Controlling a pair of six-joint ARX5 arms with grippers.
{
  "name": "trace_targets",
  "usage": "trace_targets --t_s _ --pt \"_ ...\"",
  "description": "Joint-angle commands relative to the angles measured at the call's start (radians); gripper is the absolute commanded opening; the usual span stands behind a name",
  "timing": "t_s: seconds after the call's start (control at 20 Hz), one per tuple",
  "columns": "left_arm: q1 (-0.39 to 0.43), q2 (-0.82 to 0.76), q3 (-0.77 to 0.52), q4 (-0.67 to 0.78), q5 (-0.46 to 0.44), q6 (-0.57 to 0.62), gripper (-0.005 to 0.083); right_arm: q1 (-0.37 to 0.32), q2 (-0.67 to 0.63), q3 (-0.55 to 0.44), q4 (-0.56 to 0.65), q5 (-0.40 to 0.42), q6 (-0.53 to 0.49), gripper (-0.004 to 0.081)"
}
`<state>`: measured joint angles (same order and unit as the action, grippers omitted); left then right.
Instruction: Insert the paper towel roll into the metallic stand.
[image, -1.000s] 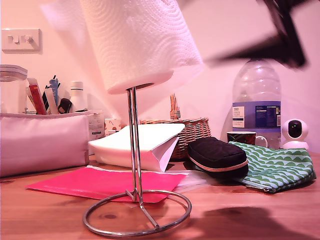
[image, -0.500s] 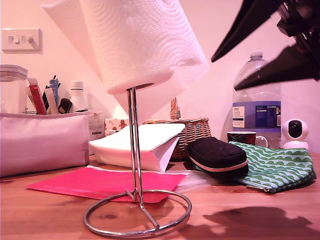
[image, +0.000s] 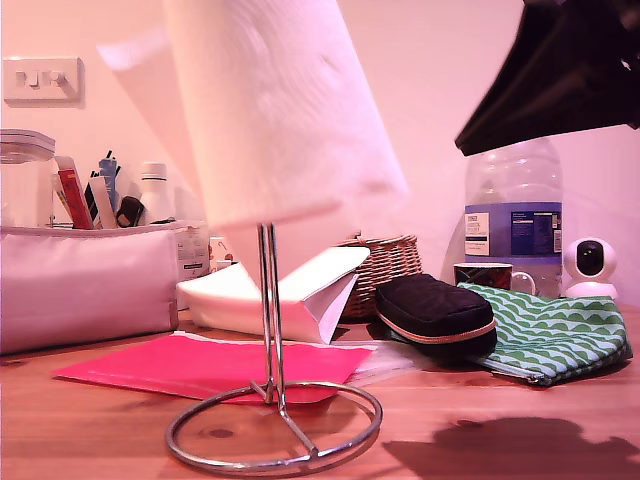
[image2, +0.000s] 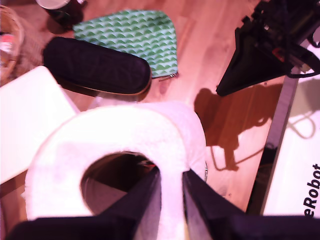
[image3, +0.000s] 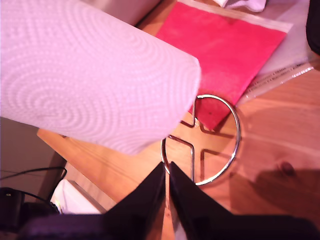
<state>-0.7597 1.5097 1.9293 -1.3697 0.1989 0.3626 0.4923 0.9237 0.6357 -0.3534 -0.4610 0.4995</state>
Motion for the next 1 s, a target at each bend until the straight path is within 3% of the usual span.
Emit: trace_targets --t_s 0.0,0.95 --pt "-0.005 0.006 -0.01 0.007 -0.01 0.005 -0.0022 0.002 0.0 0.013 -0.002 0.0 -0.008 -0.0013" --pt "-0.009 0.056 -0.011 0.007 0.023 -0.024 0.0005 0.002 0.0 0.013 -0.026 0.007 -0.035 -0.0013"
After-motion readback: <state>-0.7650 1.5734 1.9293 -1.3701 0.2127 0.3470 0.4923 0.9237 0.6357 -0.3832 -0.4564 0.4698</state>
